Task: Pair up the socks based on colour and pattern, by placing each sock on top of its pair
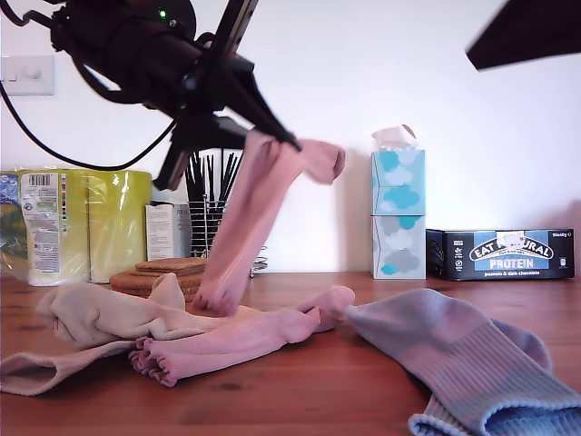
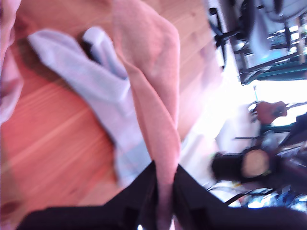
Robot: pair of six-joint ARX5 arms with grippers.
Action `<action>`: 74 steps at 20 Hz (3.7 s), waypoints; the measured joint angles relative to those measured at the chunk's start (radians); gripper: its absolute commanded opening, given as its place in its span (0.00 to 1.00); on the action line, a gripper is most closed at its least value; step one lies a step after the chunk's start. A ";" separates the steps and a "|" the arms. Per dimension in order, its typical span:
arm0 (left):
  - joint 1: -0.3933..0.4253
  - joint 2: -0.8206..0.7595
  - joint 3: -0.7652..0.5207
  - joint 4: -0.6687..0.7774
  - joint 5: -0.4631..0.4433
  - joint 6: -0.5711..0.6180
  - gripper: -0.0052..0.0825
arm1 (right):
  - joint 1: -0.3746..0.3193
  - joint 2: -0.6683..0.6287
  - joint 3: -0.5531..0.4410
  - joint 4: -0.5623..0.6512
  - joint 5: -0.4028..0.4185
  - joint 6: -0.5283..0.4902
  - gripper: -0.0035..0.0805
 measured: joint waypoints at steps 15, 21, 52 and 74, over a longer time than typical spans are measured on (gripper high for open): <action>-0.071 0.000 0.014 0.391 0.169 -0.360 0.03 | 0.074 0.333 0.003 0.463 -0.012 0.298 0.11; -0.060 0.000 0.016 0.380 0.124 -0.320 0.11 | 0.094 0.376 0.003 0.477 -0.087 0.328 0.03; 0.195 0.000 0.021 0.065 -0.148 0.089 0.31 | 0.075 0.706 0.247 0.371 -0.115 0.177 0.03; 0.195 0.000 0.021 -0.002 -0.144 0.166 0.31 | 0.212 0.890 0.216 -0.175 -0.113 -0.018 0.24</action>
